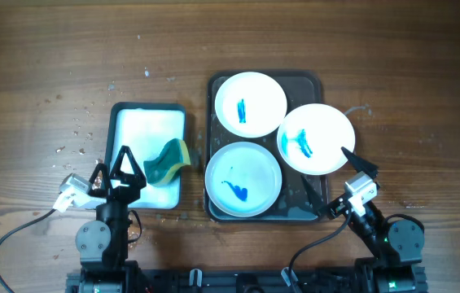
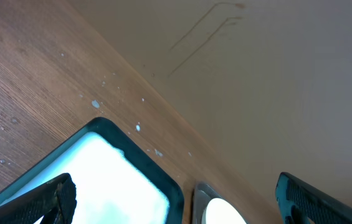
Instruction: Clean dirty plates on tray and stack at the side
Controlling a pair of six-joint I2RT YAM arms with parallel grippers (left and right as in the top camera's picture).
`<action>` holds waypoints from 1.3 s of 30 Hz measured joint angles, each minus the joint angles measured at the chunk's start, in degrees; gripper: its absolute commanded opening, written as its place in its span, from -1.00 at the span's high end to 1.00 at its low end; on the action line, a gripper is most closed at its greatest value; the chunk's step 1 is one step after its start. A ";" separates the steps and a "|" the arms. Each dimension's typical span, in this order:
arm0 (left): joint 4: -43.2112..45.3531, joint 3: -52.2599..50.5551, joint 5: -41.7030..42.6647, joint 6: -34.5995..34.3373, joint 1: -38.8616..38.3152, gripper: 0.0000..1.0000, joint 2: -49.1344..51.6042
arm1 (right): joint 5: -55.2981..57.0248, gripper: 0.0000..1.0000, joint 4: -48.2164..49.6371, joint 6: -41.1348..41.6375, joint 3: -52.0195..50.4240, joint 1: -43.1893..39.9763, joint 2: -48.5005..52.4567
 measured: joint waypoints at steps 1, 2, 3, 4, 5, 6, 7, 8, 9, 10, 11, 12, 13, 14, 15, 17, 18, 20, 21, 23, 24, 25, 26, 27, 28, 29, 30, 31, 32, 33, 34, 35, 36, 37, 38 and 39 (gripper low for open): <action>0.00 0.00 0.00 0.00 0.00 -1.00 0.00 | 0.00 -0.99 0.00 0.00 0.00 0.00 0.00; 0.00 0.00 0.00 0.00 0.00 -1.00 0.00 | 0.00 -0.99 0.00 0.00 0.00 0.00 0.00; 0.00 0.00 0.00 0.00 0.00 -1.00 0.00 | 0.00 -0.99 0.00 0.00 0.00 0.00 0.00; 0.00 0.00 0.00 0.00 0.00 -1.00 0.00 | 0.00 -0.99 0.00 0.00 0.00 0.00 0.00; 0.00 0.00 0.00 0.00 0.00 -1.00 0.00 | 0.00 -0.99 0.00 0.00 0.00 0.00 0.00; 0.00 0.00 0.00 0.00 0.00 -1.00 0.00 | 0.00 -0.99 0.00 0.00 0.00 0.00 0.00; 0.00 0.00 0.00 0.00 0.00 -1.00 0.00 | 0.00 -1.00 0.00 0.00 0.00 0.00 0.00; 0.00 0.00 0.00 0.00 0.00 -1.00 0.00 | 0.00 -0.99 0.00 0.00 0.00 0.00 0.00; 0.00 0.00 0.00 0.00 0.00 -1.00 0.00 | 0.00 -0.99 0.00 0.00 0.00 0.00 0.00; 0.00 0.00 0.00 0.00 0.00 -1.00 0.00 | 0.00 -0.99 0.00 0.00 0.00 0.00 0.00; 0.00 0.00 0.00 0.00 0.00 -1.00 0.00 | 0.00 -0.99 0.00 0.00 0.00 0.00 0.00; 0.00 0.00 0.00 0.00 0.00 -1.00 0.00 | 0.00 -1.00 0.00 0.00 0.00 0.00 0.00; 0.00 0.00 0.00 0.00 0.00 -1.00 0.00 | 0.00 -0.99 0.00 0.00 0.00 0.00 0.00; 0.00 0.00 0.00 0.00 0.00 -1.00 0.00 | 0.00 -0.99 0.00 0.00 0.00 0.00 0.00; 0.00 0.00 0.02 0.00 0.00 -1.00 0.00 | 0.00 -0.99 0.00 0.00 0.00 0.00 0.00; 0.22 0.00 0.46 -0.04 0.00 -1.00 0.00 | 0.00 -0.99 0.00 0.00 0.00 0.00 0.00; 0.44 0.00 1.01 -0.04 0.00 -1.00 0.00 | 0.00 -0.99 0.04 0.00 0.00 0.00 0.00; 0.46 0.00 2.25 -0.04 0.00 -1.00 0.00 | -0.02 -0.99 0.50 0.00 0.00 0.00 0.00; 0.48 0.00 2.93 -0.04 0.00 -1.00 0.00 | -0.04 -0.99 0.72 0.00 0.00 0.00 0.00; 0.48 0.00 4.98 -0.02 0.00 -0.99 0.00 | -0.35 -1.00 0.92 0.00 0.00 0.00 0.00; 0.52 0.00 6.45 0.44 0.00 -1.00 0.00 | -0.57 -0.99 1.14 0.00 0.00 0.00 0.00; 0.66 0.00 7.87 1.60 0.00 -1.00 0.00 | -0.92 -0.99 1.25 0.00 0.00 0.00 0.00; 0.70 0.00 8.72 2.56 0.00 -0.99 0.00 | -1.16 -0.99 1.25 0.02 0.02 0.00 0.00; 0.33 0.35 10.86 5.79 0.00 -0.99 0.00 | -1.53 -0.99 1.22 0.00 0.17 0.00 0.00; -0.02 0.92 11.82 7.52 0.00 -0.99 0.00 | -1.77 -1.00 0.83 0.02 0.83 0.00 0.09; -0.79 2.34 12.61 9.64 0.00 -0.99 0.04 | -1.99 -0.99 0.39 0.04 2.19 0.00 0.37; -1.95 4.57 13.03 11.67 0.00 -0.99 0.26 | -2.12 -0.99 -0.74 0.44 4.39 0.00 1.18; -3.32 6.78 12.76 12.87 0.00 -0.99 0.72 | -2.27 -1.00 -2.14 1.16 6.84 0.00 2.34; -8.90 11.87 11.91 14.14 0.00 -1.00 2.97 | -2.49 -0.99 -4.22 2.19 10.73 0.00 4.63; -13.18 16.41 11.10 15.04 0.00 -0.99 5.90 | -2.62 -0.99 -7.34 3.17 14.84 0.00 7.67; -16.13 20.11 10.40 15.76 0.00 -0.99 8.92 | -2.80 -0.99 -11.41 3.93 19.34 0.00 11.17; -23.43 26.73 9.99 16.39 0.00 -0.99 14.58 | -2.91 -0.99 -13.97 4.35 21.88 0.00 13.18; -30.05 34.05 9.66 16.85 -0.02 -0.99 21.42 | -2.89 -1.00 -18.93 5.57 29.14 0.00 19.54; -36.02 40.83 9.55 17.18 -0.02 -0.99 27.63 | -2.51 -1.00 -26.47 6.73 34.56 -0.07 23.41; -41.70 48.24 9.57 17.44 -0.02 -1.00 34.71 | -2.36 -1.00 -33.09 8.61 42.38 -0.11 30.32; -47.60 54.55 9.60 17.64 -0.02 -1.00 40.52 | -2.14 -0.99 -38.80 9.57 47.45 -0.13 34.84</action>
